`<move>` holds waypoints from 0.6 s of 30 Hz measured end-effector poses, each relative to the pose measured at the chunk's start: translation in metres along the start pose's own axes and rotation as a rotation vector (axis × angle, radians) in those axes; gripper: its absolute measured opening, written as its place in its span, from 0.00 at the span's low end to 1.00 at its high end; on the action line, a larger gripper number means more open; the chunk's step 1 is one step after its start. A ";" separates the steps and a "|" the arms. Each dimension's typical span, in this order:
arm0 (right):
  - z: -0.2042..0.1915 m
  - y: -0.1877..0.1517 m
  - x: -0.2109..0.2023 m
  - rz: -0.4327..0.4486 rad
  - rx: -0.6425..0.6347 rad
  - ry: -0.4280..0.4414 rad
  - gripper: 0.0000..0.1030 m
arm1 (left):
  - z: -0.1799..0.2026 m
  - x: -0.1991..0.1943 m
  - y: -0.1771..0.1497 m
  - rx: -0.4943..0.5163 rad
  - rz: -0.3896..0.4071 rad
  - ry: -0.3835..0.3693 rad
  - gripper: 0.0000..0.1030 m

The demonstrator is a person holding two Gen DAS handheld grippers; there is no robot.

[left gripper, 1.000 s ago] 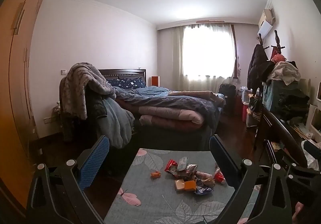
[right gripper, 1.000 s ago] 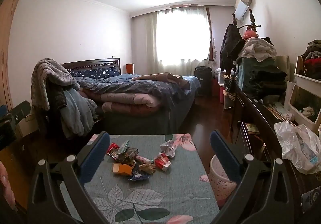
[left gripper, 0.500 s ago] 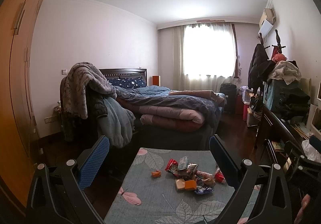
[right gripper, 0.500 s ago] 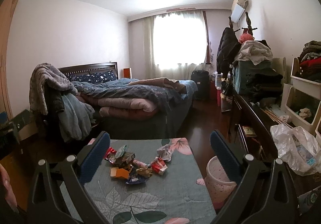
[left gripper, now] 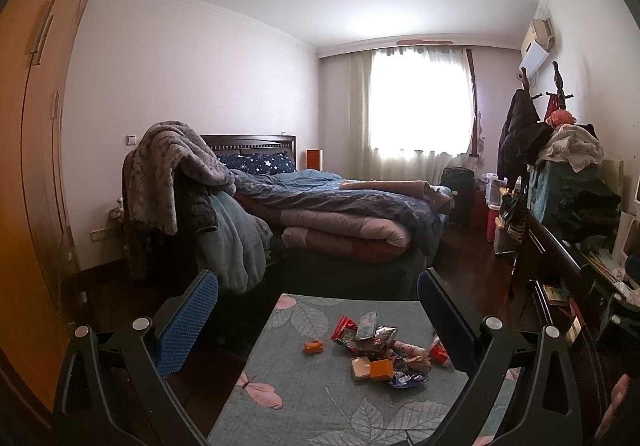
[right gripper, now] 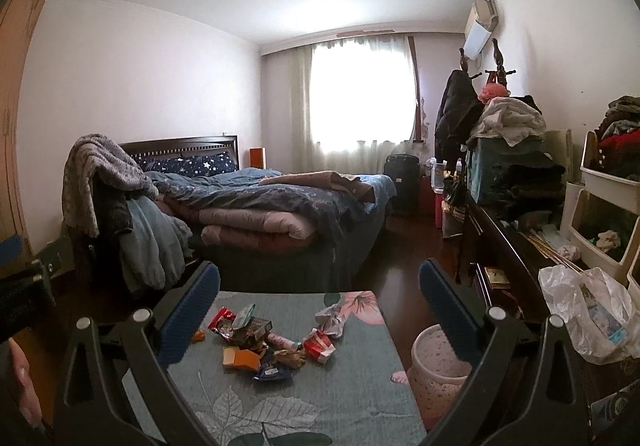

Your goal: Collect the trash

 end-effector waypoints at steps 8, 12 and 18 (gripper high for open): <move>-0.003 0.001 0.000 0.008 -0.008 0.002 0.97 | -0.001 0.000 0.001 -0.007 0.004 -0.002 0.97; -0.002 0.002 -0.001 0.009 -0.008 0.001 0.97 | -0.001 0.001 0.001 -0.005 0.005 -0.002 0.97; -0.001 0.001 -0.002 0.009 -0.009 0.003 0.97 | -0.001 0.000 0.000 0.000 0.007 -0.008 0.97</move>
Point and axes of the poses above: each gripper's, at about its wrist camera, not at the fingertips, and x roughly the way its jaws point, z to its right, y to its top, the point moved 10 cm from there along x, roughly the way its jaws point
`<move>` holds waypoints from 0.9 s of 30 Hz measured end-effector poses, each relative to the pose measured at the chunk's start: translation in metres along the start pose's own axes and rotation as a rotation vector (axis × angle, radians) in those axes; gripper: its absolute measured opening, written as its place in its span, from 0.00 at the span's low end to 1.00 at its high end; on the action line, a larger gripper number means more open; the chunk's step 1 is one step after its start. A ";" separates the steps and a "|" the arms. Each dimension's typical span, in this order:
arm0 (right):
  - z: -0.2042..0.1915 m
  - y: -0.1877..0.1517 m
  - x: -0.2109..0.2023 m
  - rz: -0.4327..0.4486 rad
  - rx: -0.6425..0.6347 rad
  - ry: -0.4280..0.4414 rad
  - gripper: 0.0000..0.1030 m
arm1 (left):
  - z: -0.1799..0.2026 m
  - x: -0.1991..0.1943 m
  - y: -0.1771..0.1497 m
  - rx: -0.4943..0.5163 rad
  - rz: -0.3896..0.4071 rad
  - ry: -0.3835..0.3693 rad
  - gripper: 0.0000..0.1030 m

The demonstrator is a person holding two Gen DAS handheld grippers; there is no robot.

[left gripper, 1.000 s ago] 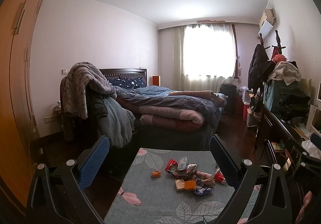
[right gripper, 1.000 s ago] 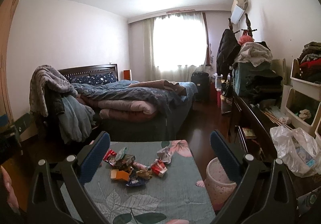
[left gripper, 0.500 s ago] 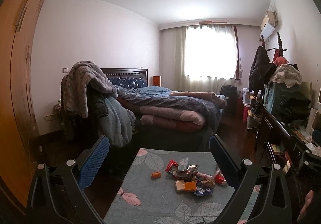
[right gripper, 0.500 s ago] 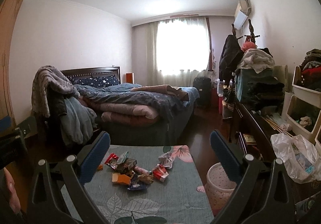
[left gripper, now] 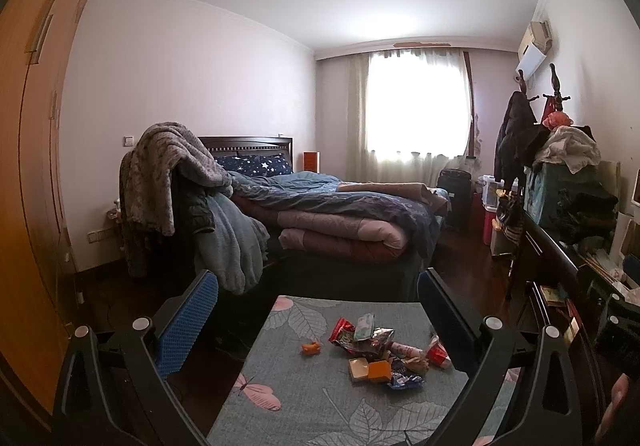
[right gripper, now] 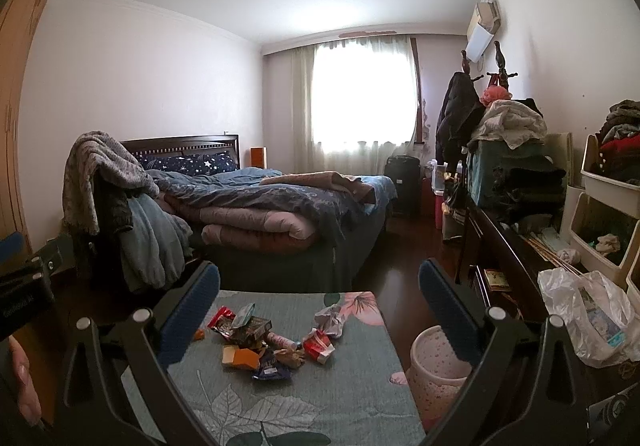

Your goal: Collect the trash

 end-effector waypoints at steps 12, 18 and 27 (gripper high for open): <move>0.002 -0.011 0.007 -0.029 0.006 -0.003 0.97 | 0.007 0.007 -0.009 0.015 -0.025 0.001 0.97; 0.004 -0.019 0.021 -0.058 0.010 -0.004 0.97 | 0.009 0.019 -0.016 0.015 -0.049 0.001 0.97; 0.004 -0.030 0.043 -0.083 0.009 0.023 0.97 | 0.013 0.036 -0.025 0.026 -0.071 -0.002 0.97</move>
Point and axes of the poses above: each gripper's, at about its wrist camera, not at the fingertips, and x roughly the way its jaws point, z to its right, y to its top, the point moved 10 cm from there along x, roughly the way its jaws point
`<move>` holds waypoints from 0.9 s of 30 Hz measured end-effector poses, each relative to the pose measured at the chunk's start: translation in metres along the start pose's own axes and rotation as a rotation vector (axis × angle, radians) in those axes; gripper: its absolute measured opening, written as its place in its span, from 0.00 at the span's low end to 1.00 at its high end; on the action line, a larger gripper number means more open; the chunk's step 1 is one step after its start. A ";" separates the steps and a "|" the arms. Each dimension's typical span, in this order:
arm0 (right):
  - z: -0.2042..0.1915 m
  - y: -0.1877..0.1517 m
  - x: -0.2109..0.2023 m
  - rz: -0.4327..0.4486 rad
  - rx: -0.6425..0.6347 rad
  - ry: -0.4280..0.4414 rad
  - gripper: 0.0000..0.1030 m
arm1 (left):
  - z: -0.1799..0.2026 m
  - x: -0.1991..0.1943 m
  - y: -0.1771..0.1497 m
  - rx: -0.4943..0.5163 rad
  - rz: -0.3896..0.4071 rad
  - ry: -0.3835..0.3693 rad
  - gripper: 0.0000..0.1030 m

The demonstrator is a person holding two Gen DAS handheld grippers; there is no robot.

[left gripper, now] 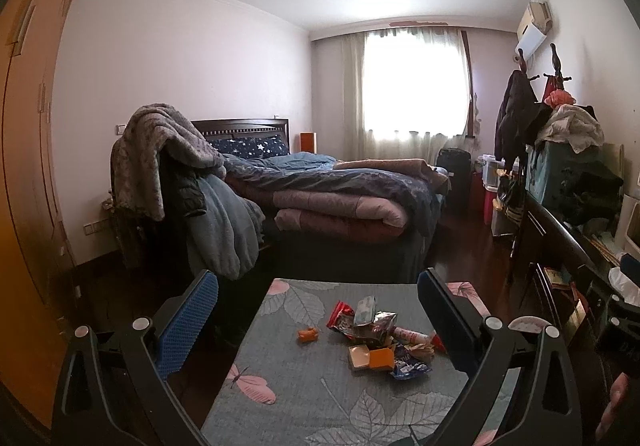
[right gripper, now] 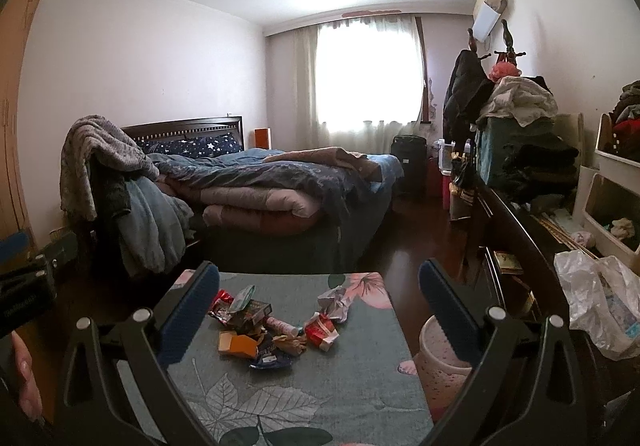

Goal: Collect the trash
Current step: 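Grasp the orange toy with the left tool while the right tool grasps the orange sponge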

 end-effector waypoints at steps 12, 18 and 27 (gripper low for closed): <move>0.004 -0.066 0.057 -0.165 -0.048 -0.001 0.97 | -0.023 0.027 -0.037 0.005 -0.038 0.038 0.97; -0.007 -0.144 0.111 -0.413 -0.019 0.066 0.97 | -0.026 0.103 -0.110 0.051 -0.265 0.082 0.97; -0.024 -0.197 0.171 -0.553 -0.020 0.104 0.97 | -0.025 0.242 -0.177 0.033 -0.439 0.096 0.97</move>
Point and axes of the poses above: each gripper's, at about its wrist camera, not at the fingertips, and x roughly the way its jaws point, z to its right, y to its top, the point moved 10 cm from there along x, roughly the way its jaws point
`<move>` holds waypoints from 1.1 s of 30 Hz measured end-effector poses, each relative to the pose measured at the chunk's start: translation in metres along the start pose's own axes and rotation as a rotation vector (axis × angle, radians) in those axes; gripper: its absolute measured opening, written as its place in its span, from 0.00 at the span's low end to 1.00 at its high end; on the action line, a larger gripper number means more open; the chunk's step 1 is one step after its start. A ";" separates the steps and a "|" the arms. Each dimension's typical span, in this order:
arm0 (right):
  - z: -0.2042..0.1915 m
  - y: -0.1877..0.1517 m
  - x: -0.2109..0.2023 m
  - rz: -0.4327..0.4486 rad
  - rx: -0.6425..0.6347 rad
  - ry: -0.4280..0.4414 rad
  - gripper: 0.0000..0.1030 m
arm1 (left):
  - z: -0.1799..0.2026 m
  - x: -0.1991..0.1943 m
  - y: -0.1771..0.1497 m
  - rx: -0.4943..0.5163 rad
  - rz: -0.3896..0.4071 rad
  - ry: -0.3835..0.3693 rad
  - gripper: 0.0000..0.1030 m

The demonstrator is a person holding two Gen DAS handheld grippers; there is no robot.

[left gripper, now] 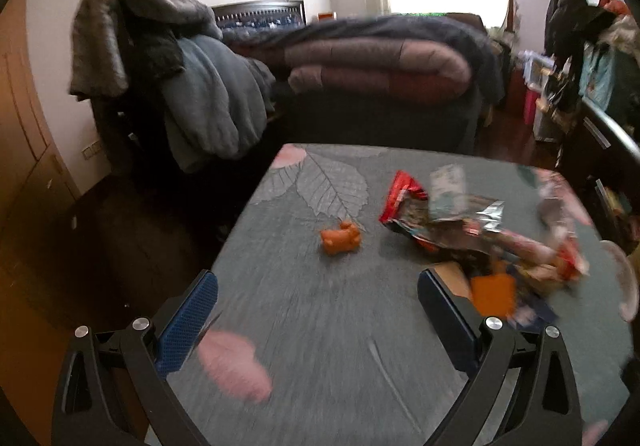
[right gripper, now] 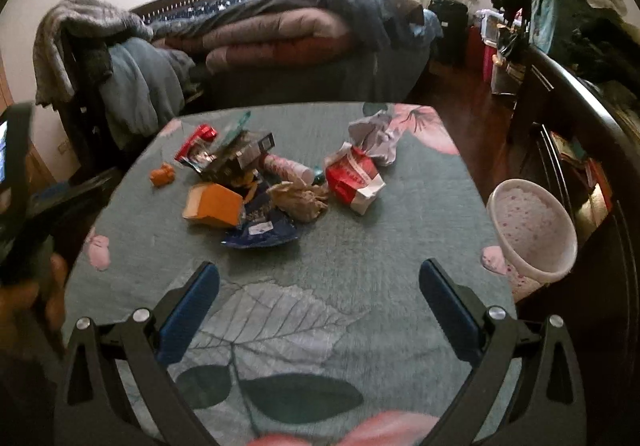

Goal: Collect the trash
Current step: 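Grasp the orange toy with the left tool while the right tool grasps the orange sponge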

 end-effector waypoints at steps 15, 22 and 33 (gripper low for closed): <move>-0.015 0.013 0.072 -0.057 -0.012 0.090 0.96 | 0.012 0.121 0.000 0.010 -0.167 -0.018 0.75; -0.021 0.017 0.079 -0.060 -0.007 0.118 0.96 | 0.013 0.123 0.001 -0.045 -0.171 -0.088 0.42; -0.107 0.029 0.110 -0.110 -0.108 0.235 0.84 | -0.004 0.092 0.002 -0.101 -0.104 -0.110 0.41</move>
Point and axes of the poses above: each gripper's, at about its wrist camera, not at the fingertips, and x roughly the way its jaws point, z to its right, y to its top, the point moved 10 cm from there along x, roughly the way its jaws point
